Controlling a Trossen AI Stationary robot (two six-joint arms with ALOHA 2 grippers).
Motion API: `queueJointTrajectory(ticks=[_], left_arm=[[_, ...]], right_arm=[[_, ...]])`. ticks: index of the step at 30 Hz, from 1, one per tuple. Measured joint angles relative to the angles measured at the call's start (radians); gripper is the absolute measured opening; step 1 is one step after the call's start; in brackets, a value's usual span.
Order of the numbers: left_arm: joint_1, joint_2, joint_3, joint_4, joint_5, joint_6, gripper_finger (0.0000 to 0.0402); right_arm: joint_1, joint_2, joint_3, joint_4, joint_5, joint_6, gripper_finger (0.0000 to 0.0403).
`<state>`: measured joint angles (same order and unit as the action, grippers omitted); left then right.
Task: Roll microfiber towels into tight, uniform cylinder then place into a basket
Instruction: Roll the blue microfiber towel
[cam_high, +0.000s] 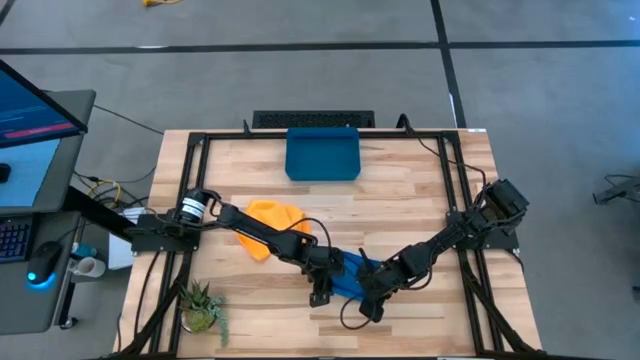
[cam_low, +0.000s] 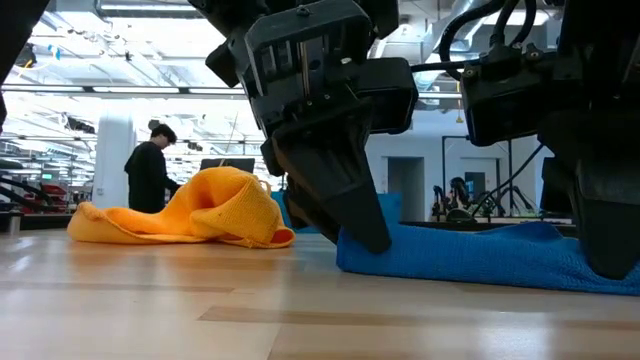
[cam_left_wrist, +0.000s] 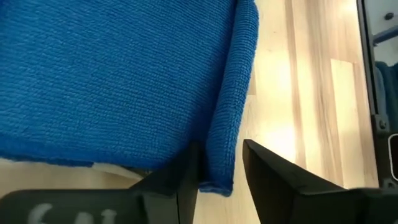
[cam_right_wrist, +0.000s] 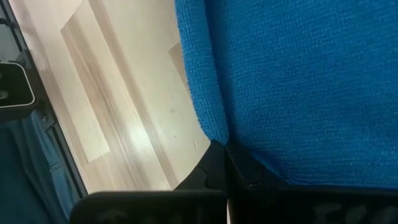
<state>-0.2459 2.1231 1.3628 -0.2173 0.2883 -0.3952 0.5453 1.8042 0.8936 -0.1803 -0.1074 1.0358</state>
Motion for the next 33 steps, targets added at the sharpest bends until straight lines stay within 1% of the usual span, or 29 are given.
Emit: queueJointTrajectory(ticks=[4, 6, 13, 18, 23, 27, 33], left_arm=[[-0.006, -0.010, -0.001, -0.014, -0.005, 0.044, 0.0124], [-0.013, -0.026, -0.003, -0.033, -0.033, 0.059, 0.0121], [-0.074, -0.094, -0.004, -0.120, -0.239, 0.106, 0.0112], [-0.141, -0.093, -0.006, -0.122, -0.318, 0.110, 0.0112], [-0.187, -0.092, -0.009, -0.109, -0.436, 0.105, 0.0112], [-0.206, -0.092, -0.008, -0.046, -0.435, 0.167, 0.0112], [-0.212, -0.092, -0.007, -0.007, -0.425, 0.245, 0.0112]], right_arm=[[0.000, 0.000, -0.001, 0.003, 0.000, -0.013, 0.0006], [0.000, 0.000, -0.001, 0.005, 0.000, -0.014, 0.0006], [-0.004, 0.001, -0.002, 0.007, 0.001, -0.015, 0.0006], [-0.004, 0.001, -0.002, 0.007, 0.004, -0.015, 0.0006], [-0.004, 0.001, -0.002, 0.008, 0.004, -0.015, 0.0006], [-0.005, 0.001, -0.002, 0.008, 0.001, -0.016, 0.0006], [-0.004, 0.001, -0.002, 0.009, 0.002, -0.016, 0.0006]])
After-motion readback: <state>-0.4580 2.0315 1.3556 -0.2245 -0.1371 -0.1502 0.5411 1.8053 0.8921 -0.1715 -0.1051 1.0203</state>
